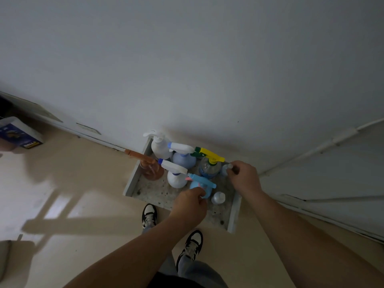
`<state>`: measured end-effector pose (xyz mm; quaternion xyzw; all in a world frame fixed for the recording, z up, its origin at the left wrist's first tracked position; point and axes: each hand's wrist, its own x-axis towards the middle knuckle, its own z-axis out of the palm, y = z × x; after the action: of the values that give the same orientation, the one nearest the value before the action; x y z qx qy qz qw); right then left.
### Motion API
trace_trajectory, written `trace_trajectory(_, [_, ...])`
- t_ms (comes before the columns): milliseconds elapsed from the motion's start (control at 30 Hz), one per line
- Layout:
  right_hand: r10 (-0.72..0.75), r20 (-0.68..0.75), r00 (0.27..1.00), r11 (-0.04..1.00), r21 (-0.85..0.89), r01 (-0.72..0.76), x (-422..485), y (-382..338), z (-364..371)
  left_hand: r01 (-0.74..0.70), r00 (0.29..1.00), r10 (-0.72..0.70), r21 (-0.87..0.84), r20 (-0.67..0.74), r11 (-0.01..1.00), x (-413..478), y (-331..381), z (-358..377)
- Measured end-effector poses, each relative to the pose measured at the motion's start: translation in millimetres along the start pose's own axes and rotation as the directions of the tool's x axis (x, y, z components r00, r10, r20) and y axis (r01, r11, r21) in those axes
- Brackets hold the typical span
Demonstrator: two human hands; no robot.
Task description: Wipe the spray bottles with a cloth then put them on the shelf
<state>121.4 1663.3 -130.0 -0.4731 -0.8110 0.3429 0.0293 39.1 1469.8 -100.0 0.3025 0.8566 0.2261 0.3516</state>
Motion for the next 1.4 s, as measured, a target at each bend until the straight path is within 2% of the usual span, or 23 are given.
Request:
trace_trajectory(200, [-0.011, -0.056, 0.998, 1.0, 0.002, 0.011, -2, 1, 7, -0.01, 1.0, 0.01, 0.008, -0.011, 1.0, 1, -2, 2])
trace_trajectory(400, [0.049, -0.023, 0.999, 0.998, 0.03, -0.048, -4, -4, 1, -0.003, 1.0, 0.003, -0.001, -0.005, 1.0, 5, -3, 1])
trace_trajectory(600, [0.284, 0.003, 0.959, 0.946, 0.163, -0.28, -38, -1, -5, 0.037, 0.999, -0.037, -0.004, -0.004, 0.999, 11, -14, -7])
trace_trajectory(667, [0.321, 0.122, 0.939, 0.921, 0.193, -0.339, -60, 1, 2, 0.054, 0.999, -0.054, -0.007, 0.001, 0.999, 12, -20, -10])
trace_trajectory(767, [0.259, 0.374, 0.89, 0.89, 0.266, -0.371, -85, 2, 22, 0.068, 0.998, -0.068, -0.002, -0.017, 0.998, 12, -26, -15])
trace_trajectory(833, [0.22, 0.34, 0.914, 0.919, 0.243, -0.311, -88, 5, 37, 0.065, 0.998, -0.065, 0.0, -0.023, 0.998, 10, -30, -16])
trace_trajectory(933, [0.22, 0.166, 0.961, 0.959, 0.145, -0.245, -81, 5, 50, 0.066, 0.997, -0.066, 0.011, -0.027, 0.998, 7, -32, -17])
trace_trajectory(1000, [0.215, 0.114, 0.97, 0.961, 0.152, -0.231, -77, 8, 54, 0.072, 0.997, -0.071, 0.008, -0.028, 0.997, 6, -34, -15])
trace_trajectory(1100, [0.206, 0.102, 0.973, 0.951, 0.213, -0.224, -72, 14, 57, 0.057, 0.998, -0.057, 0.017, -0.033, 0.998, 3, -35, -14])
trace_trajectory(1400, [0.235, 0.153, 0.96, 0.954, 0.155, -0.258, -70, 7, 48, 0.059, 0.998, -0.059, 0.022, 0.004, 0.998, 2, -33, -14])
